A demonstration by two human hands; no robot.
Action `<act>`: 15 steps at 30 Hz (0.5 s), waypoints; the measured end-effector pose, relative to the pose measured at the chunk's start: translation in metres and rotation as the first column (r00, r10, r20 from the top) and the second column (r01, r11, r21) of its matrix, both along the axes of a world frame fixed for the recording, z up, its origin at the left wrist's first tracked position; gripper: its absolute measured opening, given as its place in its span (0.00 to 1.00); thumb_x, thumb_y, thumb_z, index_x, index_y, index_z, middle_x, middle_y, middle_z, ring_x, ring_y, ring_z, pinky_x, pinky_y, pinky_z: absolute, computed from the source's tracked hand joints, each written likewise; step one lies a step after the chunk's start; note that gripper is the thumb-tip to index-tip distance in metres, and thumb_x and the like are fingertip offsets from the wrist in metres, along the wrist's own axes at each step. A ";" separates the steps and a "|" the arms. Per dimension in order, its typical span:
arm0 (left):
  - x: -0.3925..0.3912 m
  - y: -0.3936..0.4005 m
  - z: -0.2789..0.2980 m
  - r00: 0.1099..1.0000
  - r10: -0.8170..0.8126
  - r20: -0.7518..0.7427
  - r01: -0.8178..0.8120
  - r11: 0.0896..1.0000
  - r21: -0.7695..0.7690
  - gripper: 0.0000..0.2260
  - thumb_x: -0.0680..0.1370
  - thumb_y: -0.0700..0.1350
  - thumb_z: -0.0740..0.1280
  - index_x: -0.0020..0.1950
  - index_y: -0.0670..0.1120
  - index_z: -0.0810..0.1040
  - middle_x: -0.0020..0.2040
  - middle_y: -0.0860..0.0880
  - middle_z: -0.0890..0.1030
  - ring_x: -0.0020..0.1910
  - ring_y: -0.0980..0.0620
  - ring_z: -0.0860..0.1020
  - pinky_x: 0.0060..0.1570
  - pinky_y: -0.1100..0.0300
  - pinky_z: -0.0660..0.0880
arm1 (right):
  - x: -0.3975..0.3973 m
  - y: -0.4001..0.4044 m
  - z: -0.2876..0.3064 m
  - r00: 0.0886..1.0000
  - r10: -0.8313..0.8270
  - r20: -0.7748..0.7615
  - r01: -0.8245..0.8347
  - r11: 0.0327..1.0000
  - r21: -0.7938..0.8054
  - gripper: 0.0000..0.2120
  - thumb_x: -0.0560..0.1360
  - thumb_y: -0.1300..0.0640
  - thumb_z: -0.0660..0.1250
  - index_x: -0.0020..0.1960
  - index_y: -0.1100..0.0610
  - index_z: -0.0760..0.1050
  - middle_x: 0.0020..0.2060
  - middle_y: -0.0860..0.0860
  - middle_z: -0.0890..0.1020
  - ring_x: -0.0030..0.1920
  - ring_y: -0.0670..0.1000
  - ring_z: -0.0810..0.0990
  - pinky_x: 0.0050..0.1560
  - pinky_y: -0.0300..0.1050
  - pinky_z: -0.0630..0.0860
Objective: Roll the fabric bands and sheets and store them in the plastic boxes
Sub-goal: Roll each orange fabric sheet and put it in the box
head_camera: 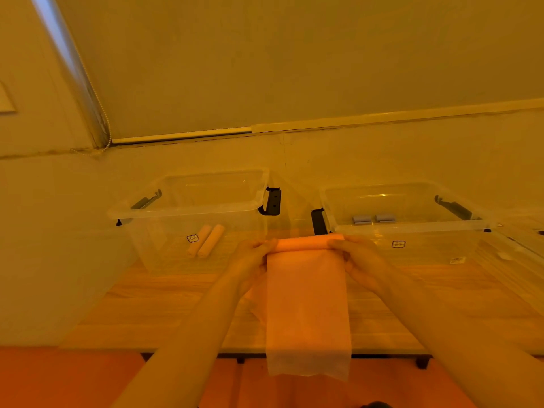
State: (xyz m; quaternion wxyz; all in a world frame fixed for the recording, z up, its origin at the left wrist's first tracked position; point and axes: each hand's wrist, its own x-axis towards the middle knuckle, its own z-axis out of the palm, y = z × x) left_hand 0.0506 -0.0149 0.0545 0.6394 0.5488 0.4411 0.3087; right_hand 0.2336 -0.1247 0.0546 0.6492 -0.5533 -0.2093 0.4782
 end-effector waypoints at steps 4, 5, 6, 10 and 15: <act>0.000 0.001 -0.002 0.999 -0.011 -0.041 0.012 0.999 0.030 0.08 0.77 0.49 0.68 0.54 0.48 0.76 0.57 0.43 0.79 0.57 0.43 0.78 0.59 0.45 0.76 | 0.001 -0.003 -0.001 0.999 0.051 0.016 -0.051 0.998 0.036 0.17 0.77 0.62 0.65 0.65 0.58 0.71 0.53 0.58 0.79 0.49 0.55 0.80 0.42 0.48 0.79; 0.000 0.001 -0.002 0.998 -0.015 -0.066 0.019 0.998 0.053 0.08 0.77 0.50 0.67 0.52 0.48 0.77 0.57 0.43 0.79 0.56 0.43 0.78 0.57 0.45 0.77 | 0.001 -0.003 -0.002 0.998 0.058 0.038 -0.059 0.998 0.032 0.16 0.77 0.60 0.64 0.65 0.57 0.72 0.52 0.57 0.79 0.50 0.55 0.80 0.45 0.50 0.79; -0.001 0.000 -0.003 0.996 -0.017 -0.085 0.023 0.997 0.075 0.07 0.78 0.50 0.66 0.52 0.48 0.77 0.56 0.43 0.79 0.55 0.43 0.79 0.55 0.47 0.77 | 0.001 -0.003 -0.002 0.996 0.059 0.066 -0.060 0.998 0.015 0.15 0.78 0.59 0.64 0.65 0.56 0.72 0.52 0.56 0.79 0.51 0.55 0.80 0.47 0.52 0.79; -0.003 -0.001 -0.006 0.997 -0.020 -0.075 0.030 0.992 0.123 0.04 0.78 0.49 0.66 0.51 0.51 0.77 0.58 0.42 0.77 0.55 0.43 0.77 0.54 0.48 0.78 | 0.000 -0.003 -0.003 0.991 0.071 0.111 -0.068 0.997 -0.032 0.16 0.78 0.60 0.65 0.65 0.56 0.72 0.55 0.57 0.79 0.53 0.56 0.79 0.45 0.50 0.80; -0.003 -0.001 -0.007 0.999 -0.038 -0.010 0.039 0.995 0.093 0.13 0.76 0.43 0.69 0.58 0.55 0.76 0.62 0.46 0.73 0.60 0.43 0.74 0.58 0.43 0.76 | 0.001 -0.003 -0.002 0.995 0.093 0.029 -0.093 0.996 -0.007 0.17 0.75 0.61 0.68 0.63 0.60 0.74 0.53 0.58 0.80 0.51 0.56 0.80 0.46 0.49 0.80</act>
